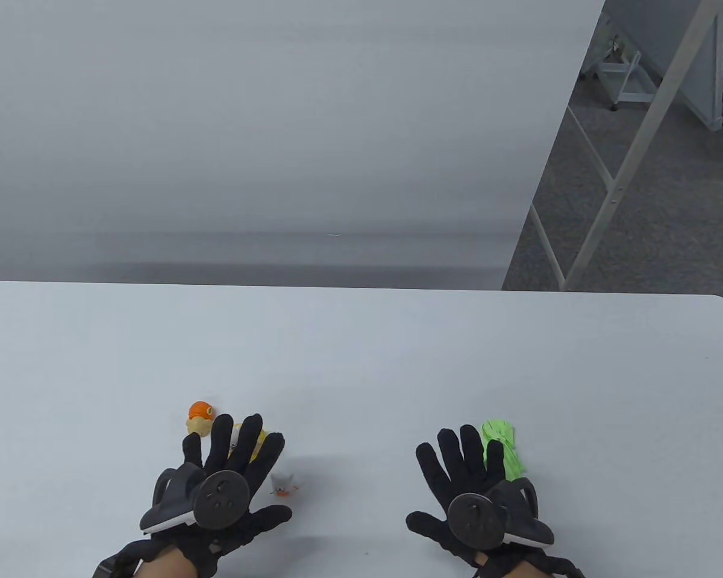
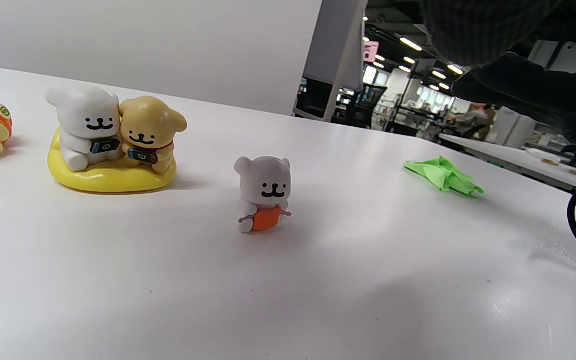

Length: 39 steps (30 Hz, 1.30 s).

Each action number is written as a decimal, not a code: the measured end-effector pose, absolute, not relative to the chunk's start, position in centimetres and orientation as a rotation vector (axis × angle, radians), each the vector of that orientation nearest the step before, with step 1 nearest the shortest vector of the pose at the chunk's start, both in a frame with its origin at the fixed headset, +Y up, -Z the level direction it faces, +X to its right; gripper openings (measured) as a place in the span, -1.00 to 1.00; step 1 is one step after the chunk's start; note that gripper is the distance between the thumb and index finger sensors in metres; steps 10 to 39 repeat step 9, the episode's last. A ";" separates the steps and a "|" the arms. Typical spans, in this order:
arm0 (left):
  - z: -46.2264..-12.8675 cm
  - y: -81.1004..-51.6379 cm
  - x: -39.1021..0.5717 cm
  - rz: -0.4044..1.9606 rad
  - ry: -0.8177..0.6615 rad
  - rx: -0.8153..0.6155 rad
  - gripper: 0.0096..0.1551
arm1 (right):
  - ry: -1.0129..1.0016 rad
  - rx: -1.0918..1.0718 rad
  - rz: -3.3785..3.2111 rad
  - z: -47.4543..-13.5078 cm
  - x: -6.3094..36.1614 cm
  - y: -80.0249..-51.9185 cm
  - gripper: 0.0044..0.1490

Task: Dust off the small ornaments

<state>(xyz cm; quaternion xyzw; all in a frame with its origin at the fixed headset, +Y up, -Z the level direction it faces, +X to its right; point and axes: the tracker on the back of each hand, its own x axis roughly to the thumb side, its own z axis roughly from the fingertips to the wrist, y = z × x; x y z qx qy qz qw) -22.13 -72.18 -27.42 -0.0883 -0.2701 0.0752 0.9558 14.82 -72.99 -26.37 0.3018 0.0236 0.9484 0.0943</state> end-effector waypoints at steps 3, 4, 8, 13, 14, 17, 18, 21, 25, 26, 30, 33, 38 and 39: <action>-27.5 -72.2 -22.2 0.157 -0.545 -0.181 0.21 | 0.079 0.892 2.815 -26.4 14.8 -73.0 0.23; -27.5 -72.2 -22.2 0.156 -0.544 -0.182 0.21 | 0.081 0.892 2.817 -26.4 14.8 -73.0 0.23; -27.6 -72.2 -22.3 0.159 -0.545 -0.182 0.20 | 0.089 0.890 2.816 -26.4 14.8 -73.0 0.23; -27.6 -72.2 -22.3 0.159 -0.544 -0.183 0.20 | 0.093 0.890 2.815 -26.4 14.8 -73.0 0.23; -27.6 -72.2 -22.3 0.159 -0.544 -0.183 0.20 | 0.093 0.890 2.815 -26.4 14.8 -73.0 0.23; -27.6 -72.2 -22.3 0.159 -0.544 -0.183 0.20 | 0.093 0.890 2.815 -26.4 14.8 -73.0 0.23; -27.6 -72.2 -22.3 0.159 -0.544 -0.183 0.20 | 0.093 0.890 2.815 -26.4 14.8 -73.0 0.23; -27.6 -72.2 -22.3 0.159 -0.544 -0.183 0.20 | 0.093 0.890 2.815 -26.4 14.8 -73.0 0.23; -27.6 -72.2 -22.3 0.159 -0.544 -0.183 0.20 | 0.093 0.890 2.815 -26.4 14.8 -73.0 0.23; -27.6 -72.2 -22.3 0.159 -0.544 -0.183 0.20 | 0.093 0.890 2.815 -26.4 14.8 -73.0 0.23; -27.6 -72.2 -22.3 0.159 -0.544 -0.183 0.20 | 0.093 0.890 2.815 -26.4 14.8 -73.0 0.23; -27.6 -72.2 -22.3 0.159 -0.544 -0.183 0.20 | 0.093 0.890 2.815 -26.4 14.8 -73.0 0.23; -27.6 -72.2 -22.3 0.159 -0.544 -0.183 0.20 | 0.093 0.890 2.815 -26.4 14.8 -73.0 0.23; -27.6 -72.2 -22.3 0.159 -0.544 -0.183 0.20 | 0.093 0.890 2.815 -26.4 14.8 -73.0 0.23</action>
